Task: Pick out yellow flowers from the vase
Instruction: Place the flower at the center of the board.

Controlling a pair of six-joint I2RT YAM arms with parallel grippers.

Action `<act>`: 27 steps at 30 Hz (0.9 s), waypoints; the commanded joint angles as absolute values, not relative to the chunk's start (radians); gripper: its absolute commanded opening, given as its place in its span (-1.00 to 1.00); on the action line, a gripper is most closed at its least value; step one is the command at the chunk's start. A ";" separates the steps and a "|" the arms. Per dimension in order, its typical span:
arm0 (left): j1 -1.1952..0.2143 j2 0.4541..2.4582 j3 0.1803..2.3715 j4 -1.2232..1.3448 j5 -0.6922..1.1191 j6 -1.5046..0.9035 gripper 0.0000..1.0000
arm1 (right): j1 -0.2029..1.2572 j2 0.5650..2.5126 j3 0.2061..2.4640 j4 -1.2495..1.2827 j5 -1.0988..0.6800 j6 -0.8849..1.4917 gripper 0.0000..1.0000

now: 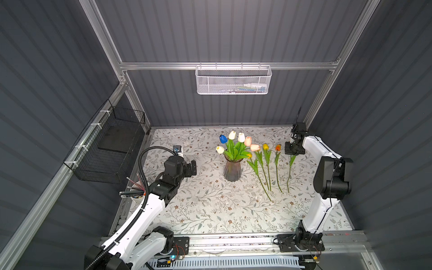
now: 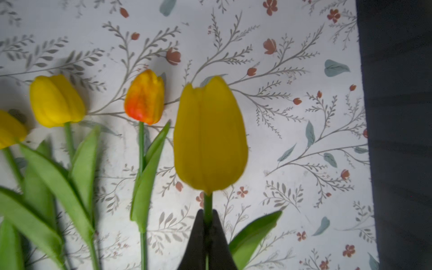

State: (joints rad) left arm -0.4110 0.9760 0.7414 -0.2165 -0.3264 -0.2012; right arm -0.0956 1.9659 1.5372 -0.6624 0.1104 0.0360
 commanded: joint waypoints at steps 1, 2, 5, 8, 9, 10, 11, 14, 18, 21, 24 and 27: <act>-0.402 0.992 0.726 -0.176 -0.343 -0.181 0.99 | -0.117 2.010 1.567 -0.687 0.061 0.014 -1.00; -0.402 1.003 0.723 -0.168 -0.338 -0.174 0.99 | -0.121 2.021 1.570 -0.685 0.053 0.012 -1.00; -0.402 1.033 0.707 -0.133 -0.367 -0.175 0.99 | -0.122 2.048 1.572 -0.680 0.054 0.009 -1.00; -0.400 1.022 0.663 -0.066 -0.417 -0.165 0.99 | -0.125 2.055 1.559 -0.666 0.036 0.022 -1.00; -0.399 1.014 0.650 -0.049 -0.429 -0.156 0.99 | -0.127 2.055 1.557 -0.662 0.026 0.027 -1.00; -0.398 1.008 0.643 -0.042 -0.438 -0.149 0.99 | -0.127 2.055 1.555 -0.661 0.018 0.033 -0.99; -0.396 1.006 0.640 -0.043 -0.448 -0.141 0.99 | -0.126 2.056 1.554 -0.660 0.009 0.036 -0.97; -0.387 1.015 0.645 -0.053 -0.474 -0.126 0.99 | -0.127 2.063 1.558 -0.660 -0.010 0.048 -0.91; -0.377 1.033 0.639 -0.040 -0.491 -0.125 0.99 | -0.127 2.070 1.562 -0.673 -0.023 0.073 -0.81; -0.369 1.040 0.633 -0.035 -0.504 -0.123 0.99 | -0.128 2.062 1.557 -0.679 -0.023 0.080 -0.68; -0.360 1.043 0.626 -0.028 -0.522 -0.116 0.99 | -0.129 2.040 1.549 -0.692 -0.024 0.086 -0.56; -0.349 1.050 0.616 0.000 -0.562 -0.097 0.99 | -0.130 1.984 1.512 -0.703 -0.058 0.107 -0.47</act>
